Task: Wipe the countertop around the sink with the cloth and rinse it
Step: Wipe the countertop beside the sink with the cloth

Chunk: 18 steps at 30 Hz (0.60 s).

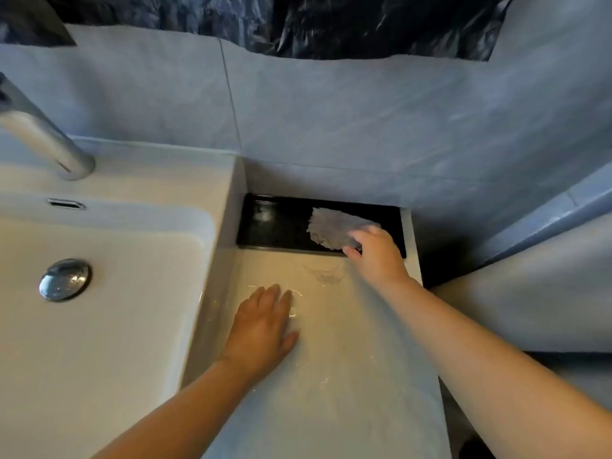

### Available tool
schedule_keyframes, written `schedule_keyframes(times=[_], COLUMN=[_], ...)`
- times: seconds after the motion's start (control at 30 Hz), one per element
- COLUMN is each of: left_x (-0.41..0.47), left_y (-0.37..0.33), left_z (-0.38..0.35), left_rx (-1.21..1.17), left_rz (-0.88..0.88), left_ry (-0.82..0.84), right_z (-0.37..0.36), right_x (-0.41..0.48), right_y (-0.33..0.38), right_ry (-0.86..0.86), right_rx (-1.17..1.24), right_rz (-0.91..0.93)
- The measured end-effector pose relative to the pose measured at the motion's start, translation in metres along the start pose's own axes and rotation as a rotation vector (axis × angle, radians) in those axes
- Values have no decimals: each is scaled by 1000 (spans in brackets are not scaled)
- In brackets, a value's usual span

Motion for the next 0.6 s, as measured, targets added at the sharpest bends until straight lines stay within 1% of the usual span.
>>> schedule_keyframes(times=[0.03, 0.13, 0.33, 0.5, 0.6], left_x=[0, -5, -7, -6, -7], left_y=[1, -4, -13, -15, -14], left_z=[-4, -2, -3, -1, -1], left_rx=[1, 87, 73, 48, 43], left_rz=[7, 24, 85, 108, 106], left_ry=[21, -54, -73, -60, -57], right_z=[-3, -6, -6, -12, -10], right_x=[7, 22, 39, 42, 48], right_y=[-1, 1, -3, 0, 1], right_ry=[-7, -40, -157, -338, -322], right_rx=[-24, -113, -199, -230, -222], right_rz=[17, 31, 58, 80, 107])
Point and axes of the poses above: each hand's wrist, its own x-axis towards the middle knuckle, its own z-axis out of the back of the hand, y = z × x, the point moved 4 cm from there along x, towards the middle knuckle, and after that the axes turned 2 degrees about x, right-handed, at the moved point
